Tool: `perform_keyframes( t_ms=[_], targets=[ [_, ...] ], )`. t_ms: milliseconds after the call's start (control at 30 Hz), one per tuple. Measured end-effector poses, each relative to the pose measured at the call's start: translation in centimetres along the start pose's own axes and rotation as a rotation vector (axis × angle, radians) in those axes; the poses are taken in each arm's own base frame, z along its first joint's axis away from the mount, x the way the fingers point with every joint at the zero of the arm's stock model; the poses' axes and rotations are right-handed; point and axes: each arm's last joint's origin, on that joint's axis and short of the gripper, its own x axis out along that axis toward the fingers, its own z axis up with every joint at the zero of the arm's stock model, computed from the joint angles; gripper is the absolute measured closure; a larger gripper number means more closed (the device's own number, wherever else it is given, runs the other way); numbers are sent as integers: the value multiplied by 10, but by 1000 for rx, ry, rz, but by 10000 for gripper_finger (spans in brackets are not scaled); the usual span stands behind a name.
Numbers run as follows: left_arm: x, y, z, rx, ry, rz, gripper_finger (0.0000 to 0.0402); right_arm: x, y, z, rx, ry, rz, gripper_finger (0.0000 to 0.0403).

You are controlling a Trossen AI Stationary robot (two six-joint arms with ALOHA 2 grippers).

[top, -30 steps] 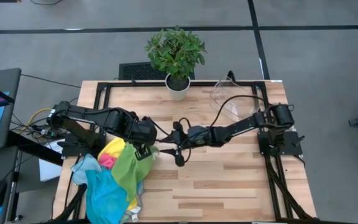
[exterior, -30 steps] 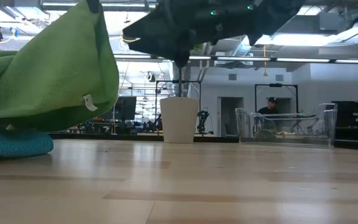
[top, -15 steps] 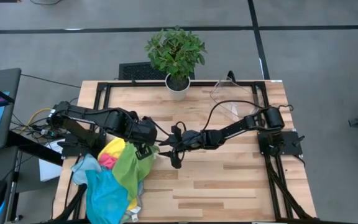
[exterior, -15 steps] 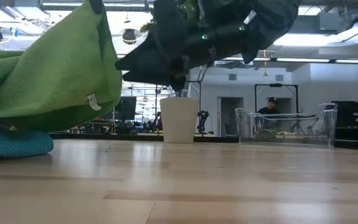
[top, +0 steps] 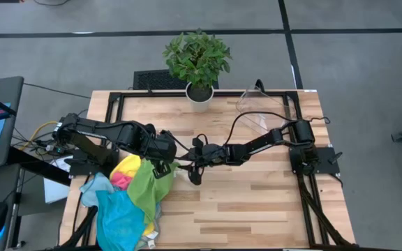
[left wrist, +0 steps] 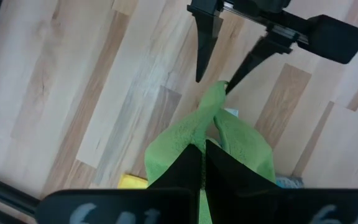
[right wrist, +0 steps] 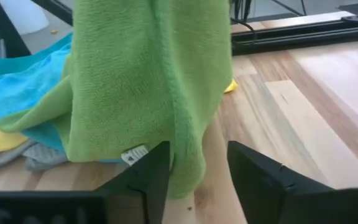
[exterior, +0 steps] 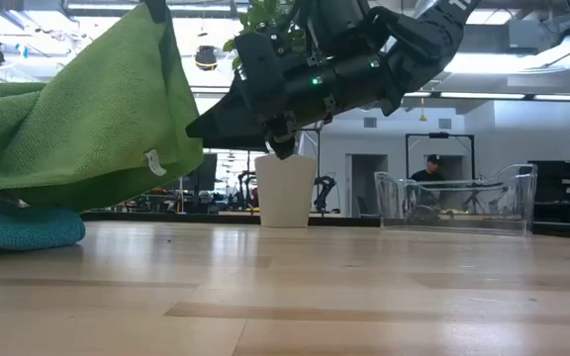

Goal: Fold microfiber towels
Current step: Fold the green microfiber towel

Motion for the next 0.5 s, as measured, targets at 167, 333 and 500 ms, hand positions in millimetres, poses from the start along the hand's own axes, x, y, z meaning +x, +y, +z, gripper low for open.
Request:
perform_keyframes(
  t_ms=[167,333,500],
  targets=[
    [0,-2,2,-6,-22,-16,401,0,-7,0,5,3,-16,297],
    [0,-3,4,-1,-42,-31,401,-1,-11,-1,33,37,-28,385],
    [0,-3,4,7,-34,-40,401,-21,-6,23,71,45,-122,391]
  ],
)
